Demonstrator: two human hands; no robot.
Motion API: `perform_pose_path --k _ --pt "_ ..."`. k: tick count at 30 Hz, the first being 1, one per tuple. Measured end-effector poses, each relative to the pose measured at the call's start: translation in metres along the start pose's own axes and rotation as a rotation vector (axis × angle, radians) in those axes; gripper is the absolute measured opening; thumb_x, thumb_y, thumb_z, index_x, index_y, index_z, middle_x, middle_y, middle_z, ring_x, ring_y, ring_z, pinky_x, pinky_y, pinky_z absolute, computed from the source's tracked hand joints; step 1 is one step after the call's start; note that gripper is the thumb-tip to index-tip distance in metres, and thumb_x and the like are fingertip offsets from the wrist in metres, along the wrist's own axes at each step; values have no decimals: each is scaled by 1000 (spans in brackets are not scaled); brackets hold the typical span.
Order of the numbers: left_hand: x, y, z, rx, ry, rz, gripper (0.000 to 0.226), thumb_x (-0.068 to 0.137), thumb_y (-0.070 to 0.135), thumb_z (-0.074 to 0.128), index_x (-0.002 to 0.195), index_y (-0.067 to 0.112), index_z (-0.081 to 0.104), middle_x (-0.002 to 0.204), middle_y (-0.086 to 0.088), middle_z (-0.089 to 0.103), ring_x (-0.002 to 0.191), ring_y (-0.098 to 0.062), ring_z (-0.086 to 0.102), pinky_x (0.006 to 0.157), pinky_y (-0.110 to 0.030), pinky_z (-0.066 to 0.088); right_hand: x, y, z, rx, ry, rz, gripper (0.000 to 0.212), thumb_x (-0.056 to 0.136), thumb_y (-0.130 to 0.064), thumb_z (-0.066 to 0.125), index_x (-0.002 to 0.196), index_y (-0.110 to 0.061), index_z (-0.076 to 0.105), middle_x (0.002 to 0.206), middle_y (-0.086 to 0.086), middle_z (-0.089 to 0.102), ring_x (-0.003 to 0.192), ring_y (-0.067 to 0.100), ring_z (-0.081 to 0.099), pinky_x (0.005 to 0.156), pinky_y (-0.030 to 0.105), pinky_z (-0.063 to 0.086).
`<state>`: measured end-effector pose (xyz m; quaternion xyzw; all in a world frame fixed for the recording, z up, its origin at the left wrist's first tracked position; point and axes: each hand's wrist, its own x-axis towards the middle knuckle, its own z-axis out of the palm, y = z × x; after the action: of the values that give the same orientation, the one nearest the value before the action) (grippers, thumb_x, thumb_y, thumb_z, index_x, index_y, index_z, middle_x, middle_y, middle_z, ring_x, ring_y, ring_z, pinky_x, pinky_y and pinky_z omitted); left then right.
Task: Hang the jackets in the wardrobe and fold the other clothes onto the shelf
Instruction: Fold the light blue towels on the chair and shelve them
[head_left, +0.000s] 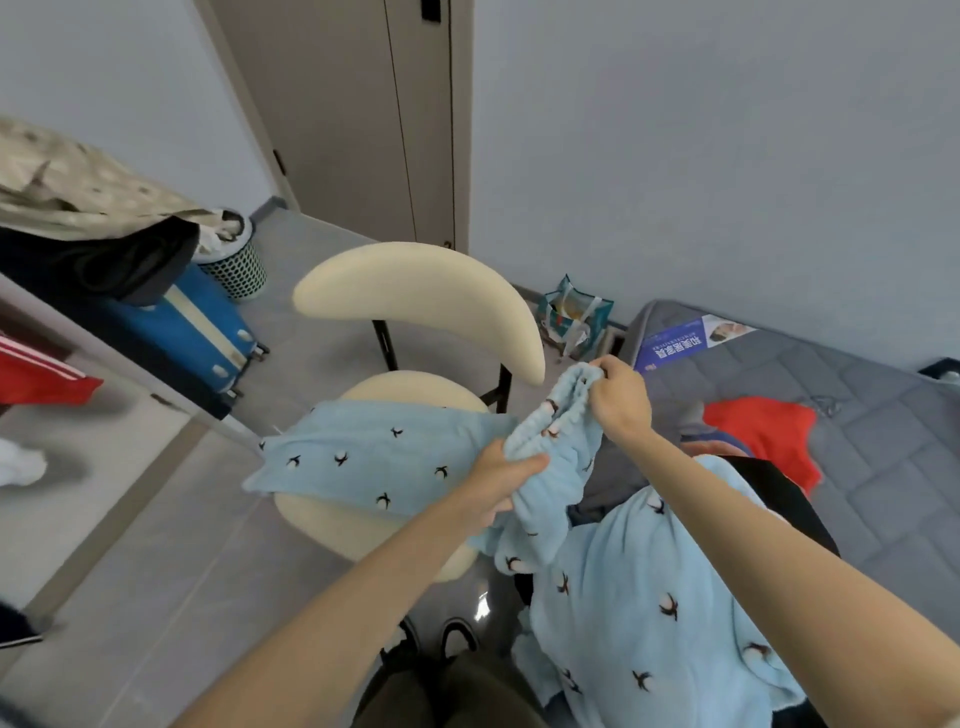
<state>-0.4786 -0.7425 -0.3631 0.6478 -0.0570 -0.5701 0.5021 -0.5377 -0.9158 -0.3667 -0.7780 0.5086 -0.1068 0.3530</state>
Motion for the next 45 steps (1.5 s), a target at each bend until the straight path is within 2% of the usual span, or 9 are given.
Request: perform_pose_path --k 6,12,17,24,28,32,37,42,45 --pt "47 -32 -34 -22 60 -65 14 92 10 61 101 20 61 100 0 69 82 -8 66 63 -23 57 16 7 61 -198 -53 -29 30 91 -4 35 107 -4 60 114 13 59 107 33 50 76 43 47" --pt "102 -68 -66 93 160 -150 17 88 13 61 103 20 62 107 -3 69 99 -21 66 90 -41 55 35 20 128 -390 -91 -45 37 94 -6 33 122 -8 58 123 14 56 115 33 44 86 43 40" --pt "151 -105 -82 44 161 -244 18 89 16 60 86 33 56 97 3 67 93 -18 65 82 -36 54 51 46 183 -546 -88 -31 34 97 -12 36 123 -15 57 123 11 55 117 30 40 88 38 31" --pt "199 -164 -85 -9 140 -258 22 96 23 56 116 29 60 108 0 69 101 -24 66 87 -47 56 59 98 216 -384 -284 -5 36 96 -18 43 130 -21 53 140 4 42 128 27 32 105 40 26" --pt "215 -190 -81 184 237 -101 14 97 29 54 86 36 59 88 15 65 82 -3 60 72 -27 53 43 135 202 -556 -158 95 47 95 -26 48 140 -22 39 157 8 17 140 38 15 115 48 14" --pt "223 -202 -75 218 255 -42 31 98 29 53 128 29 58 112 5 67 96 -11 61 73 -26 46 31 164 184 -286 -110 439 78 88 -45 60 149 -25 16 156 16 14 134 43 20 106 51 27" --pt "222 -208 -78 163 379 -29 30 99 25 51 128 25 54 117 5 62 106 -16 58 79 -27 43 28 181 185 153 -95 681 110 73 -50 77 150 -22 3 142 18 38 125 39 44 101 48 39" --pt "213 -191 -88 72 279 -12 57 102 32 42 152 33 15 148 13 25 133 -6 28 109 -29 29 21 184 185 294 -116 814 88 64 -54 83 131 -8 48 121 10 62 106 29 61 89 41 53" --pt "206 -178 -96 380 298 53 56 101 27 46 152 31 20 157 -2 20 145 -19 18 119 -39 17 9 169 182 296 -66 721 83 59 -60 82 121 -12 54 109 4 65 98 24 63 85 40 55"
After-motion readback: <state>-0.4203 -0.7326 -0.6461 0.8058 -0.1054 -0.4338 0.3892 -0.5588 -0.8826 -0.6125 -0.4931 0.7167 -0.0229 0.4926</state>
